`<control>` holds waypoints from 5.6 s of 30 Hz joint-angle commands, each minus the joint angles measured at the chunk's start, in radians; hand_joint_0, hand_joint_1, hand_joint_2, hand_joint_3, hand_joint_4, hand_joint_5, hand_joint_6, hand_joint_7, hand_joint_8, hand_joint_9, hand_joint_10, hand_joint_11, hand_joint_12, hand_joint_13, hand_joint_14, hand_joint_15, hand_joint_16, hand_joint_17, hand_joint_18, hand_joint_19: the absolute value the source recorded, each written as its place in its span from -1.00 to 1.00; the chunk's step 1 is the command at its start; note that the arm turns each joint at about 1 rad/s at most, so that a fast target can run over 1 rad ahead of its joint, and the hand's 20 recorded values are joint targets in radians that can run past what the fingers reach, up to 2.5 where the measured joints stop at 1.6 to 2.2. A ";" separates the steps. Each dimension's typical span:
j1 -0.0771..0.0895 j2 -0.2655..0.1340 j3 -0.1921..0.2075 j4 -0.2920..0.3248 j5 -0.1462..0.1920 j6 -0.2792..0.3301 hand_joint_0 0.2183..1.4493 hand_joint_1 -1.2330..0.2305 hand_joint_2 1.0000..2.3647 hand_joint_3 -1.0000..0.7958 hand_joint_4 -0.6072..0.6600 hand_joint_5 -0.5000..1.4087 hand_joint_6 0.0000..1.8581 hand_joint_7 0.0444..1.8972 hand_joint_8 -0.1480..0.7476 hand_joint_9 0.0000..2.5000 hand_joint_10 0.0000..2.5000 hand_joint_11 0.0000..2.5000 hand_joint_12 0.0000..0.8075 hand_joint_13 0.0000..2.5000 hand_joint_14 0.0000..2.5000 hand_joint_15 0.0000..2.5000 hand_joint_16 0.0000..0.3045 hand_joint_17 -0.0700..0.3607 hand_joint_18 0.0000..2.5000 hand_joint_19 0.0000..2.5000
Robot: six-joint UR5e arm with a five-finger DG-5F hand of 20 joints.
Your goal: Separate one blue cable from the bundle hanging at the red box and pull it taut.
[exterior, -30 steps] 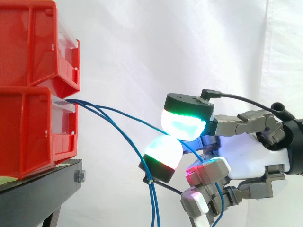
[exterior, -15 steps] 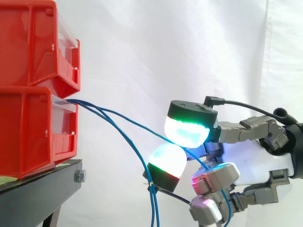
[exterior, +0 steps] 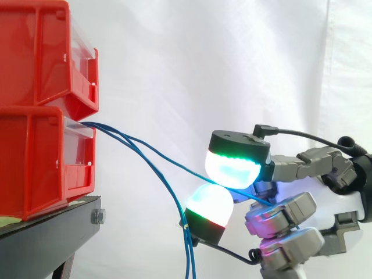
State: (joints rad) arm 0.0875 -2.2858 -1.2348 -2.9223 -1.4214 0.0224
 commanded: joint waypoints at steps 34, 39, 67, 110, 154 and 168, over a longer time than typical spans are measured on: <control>-0.020 0.066 -0.022 -0.115 -0.076 0.002 -0.17 -0.34 -0.98 -0.27 -0.11 -0.71 0.00 0.02 -0.06 -0.16 0.01 0.05 -0.18 -0.11 0.22 0.15 -0.77 -0.31 0.04 0.22; -0.017 0.147 -0.114 -0.107 -0.024 -0.013 -0.17 -0.34 -0.98 -0.27 -0.12 -0.71 0.00 0.01 -0.05 -0.16 0.01 0.07 -0.18 -0.11 0.23 0.15 -0.77 -0.31 0.05 0.22; -0.008 0.163 -0.141 0.000 0.015 -0.022 -0.16 -0.34 -0.99 -0.28 -0.11 -0.70 0.00 0.00 -0.06 -0.17 -0.03 0.06 -0.20 -0.13 0.22 0.14 -0.77 -0.31 0.04 0.22; -0.008 0.163 -0.141 0.000 0.016 -0.022 -0.15 -0.35 -0.98 -0.27 -0.13 -0.70 0.00 -0.05 -0.09 -0.19 0.15 -0.08 -0.22 -0.14 0.34 0.09 -0.80 -0.36 0.08 0.33; -0.008 0.163 -0.140 0.002 0.016 -0.022 -0.15 -0.36 -0.99 -0.26 -0.15 -0.70 0.00 -0.04 -0.08 -0.18 0.14 -0.05 -0.23 -0.12 0.30 0.10 -0.81 -0.37 0.09 0.33; -0.008 0.163 -0.141 0.002 0.016 -0.022 -0.15 -0.36 -0.99 -0.26 -0.14 -0.70 0.00 -0.03 -0.06 -0.17 0.11 -0.04 -0.21 -0.11 0.27 0.11 -0.80 -0.36 0.09 0.32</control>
State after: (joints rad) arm 0.0798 -2.1230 -1.3752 -2.9207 -1.4053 0.0000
